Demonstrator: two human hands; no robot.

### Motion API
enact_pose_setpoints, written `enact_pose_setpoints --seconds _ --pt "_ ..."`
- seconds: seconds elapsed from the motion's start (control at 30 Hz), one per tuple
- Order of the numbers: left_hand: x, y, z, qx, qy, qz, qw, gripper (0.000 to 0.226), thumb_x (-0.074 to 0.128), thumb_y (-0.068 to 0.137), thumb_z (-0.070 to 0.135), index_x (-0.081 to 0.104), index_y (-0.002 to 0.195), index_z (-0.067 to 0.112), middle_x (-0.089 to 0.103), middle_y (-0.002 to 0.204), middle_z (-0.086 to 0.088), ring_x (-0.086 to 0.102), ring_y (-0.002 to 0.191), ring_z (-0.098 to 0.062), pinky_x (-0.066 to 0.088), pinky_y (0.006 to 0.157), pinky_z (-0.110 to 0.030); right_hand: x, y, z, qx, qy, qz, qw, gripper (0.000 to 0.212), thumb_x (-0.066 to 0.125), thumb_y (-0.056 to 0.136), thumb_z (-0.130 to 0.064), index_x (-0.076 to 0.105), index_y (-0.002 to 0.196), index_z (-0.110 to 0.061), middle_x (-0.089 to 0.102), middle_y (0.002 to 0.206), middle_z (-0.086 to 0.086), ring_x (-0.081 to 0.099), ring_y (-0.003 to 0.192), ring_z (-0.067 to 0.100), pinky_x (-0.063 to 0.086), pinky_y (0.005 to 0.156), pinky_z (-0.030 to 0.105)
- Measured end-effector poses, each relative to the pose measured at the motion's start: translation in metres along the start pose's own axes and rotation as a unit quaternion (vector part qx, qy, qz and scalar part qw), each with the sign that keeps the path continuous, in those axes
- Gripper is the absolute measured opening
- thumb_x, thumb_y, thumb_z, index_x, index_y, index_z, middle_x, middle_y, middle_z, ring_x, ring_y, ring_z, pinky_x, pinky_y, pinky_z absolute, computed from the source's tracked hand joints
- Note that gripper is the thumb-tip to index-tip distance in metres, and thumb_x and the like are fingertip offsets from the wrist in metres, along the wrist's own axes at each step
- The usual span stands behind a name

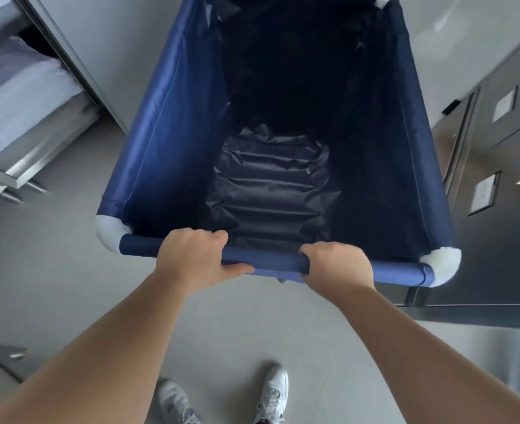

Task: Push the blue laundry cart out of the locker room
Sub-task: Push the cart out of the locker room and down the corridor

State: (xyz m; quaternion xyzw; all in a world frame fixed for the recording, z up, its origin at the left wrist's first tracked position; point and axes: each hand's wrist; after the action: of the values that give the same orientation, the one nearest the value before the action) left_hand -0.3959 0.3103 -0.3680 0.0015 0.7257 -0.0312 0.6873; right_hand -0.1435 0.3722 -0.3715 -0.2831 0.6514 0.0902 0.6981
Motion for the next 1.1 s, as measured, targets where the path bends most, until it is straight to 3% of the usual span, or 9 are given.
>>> enact_pose_setpoints --seconds 0.07,0.27,0.43,0.77,0.97,1.1 --pt "-0.001 0.013 0.007 -0.009 0.005 0.001 1.0 0.074 0.026 0.063 0.091 0.045 0.063 0.019 0.045 0.047 0.005 0.044 0.043 -0.021 0.029 0.045 -0.028 -0.002 0.01 0.012 0.004 -0.011 0.003 1.0 0.002 0.058 0.079 -0.028 0.057 0.081 -0.029 0.044 0.062 -0.008 0.047 0.059 0.019 0.027 0.052 0.03" --pt "-0.008 0.051 0.01 -0.019 0.014 0.009 1.0 0.073 0.029 0.063 0.09 0.042 0.058 0.018 0.031 0.042 0.008 0.032 0.038 -0.019 0.019 0.045 -0.025 -0.009 0.043 0.025 0.051 -0.05 0.02 0.997 0.016 0.057 0.078 -0.014 0.052 0.08 -0.028 0.047 0.078 -0.003 0.035 0.081 0.024 0.031 0.083 0.037" --pt "-0.009 0.087 0.01 -0.033 -0.011 0.011 0.999 0.071 0.033 0.063 0.087 0.039 0.053 0.018 0.026 0.038 0.009 0.027 0.034 -0.018 0.018 0.044 -0.022 -0.022 0.072 0.036 0.091 -0.052 0.005 0.995 0.024 0.059 0.077 -0.009 0.062 0.09 -0.029 0.058 0.097 0.001 0.046 0.099 0.027 0.032 0.101 0.044" --pt "-0.014 0.178 0.005 -0.05 -0.029 0.002 0.998 0.071 0.026 0.064 0.093 0.029 0.052 0.023 0.025 0.037 0.011 0.023 0.033 -0.013 0.013 0.043 -0.021 -0.058 0.155 0.083 0.108 -0.051 -0.04 0.992 0.021 0.054 0.077 -0.014 0.063 0.089 -0.029 0.049 0.085 -0.002 0.037 0.085 0.024 0.029 0.081 0.037" --pt "-0.013 0.233 -0.016 -0.05 -0.025 0.005 0.998 0.072 0.022 0.063 0.094 0.031 0.054 0.023 0.031 0.039 0.01 0.028 0.034 -0.012 0.015 0.042 -0.023 -0.075 0.209 0.097 0.073 -0.065 -0.032 0.995 0.021 0.057 0.082 -0.017 0.063 0.098 -0.028 0.059 0.099 -0.001 0.046 0.1 0.025 0.031 0.1 0.041" --pt "-0.013 0.264 -0.032 -0.044 -0.025 0.003 0.999 0.073 0.02 0.063 0.094 0.032 0.054 0.023 0.035 0.04 0.01 0.031 0.035 -0.012 0.016 0.042 -0.023 -0.084 0.24 0.101 0.075 -0.059 -0.024 0.995 0.024 0.062 0.081 -0.017 0.065 0.101 -0.03 0.061 0.101 -0.001 0.047 0.103 0.025 0.031 0.102 0.041"
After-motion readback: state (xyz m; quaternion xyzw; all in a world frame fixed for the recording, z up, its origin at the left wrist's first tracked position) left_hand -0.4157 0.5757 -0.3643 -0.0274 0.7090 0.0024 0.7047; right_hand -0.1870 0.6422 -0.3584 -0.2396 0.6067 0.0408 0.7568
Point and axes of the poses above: each hand's wrist, its own y-axis towards the middle knuckle, its own x-axis out of the palm, z = x × y
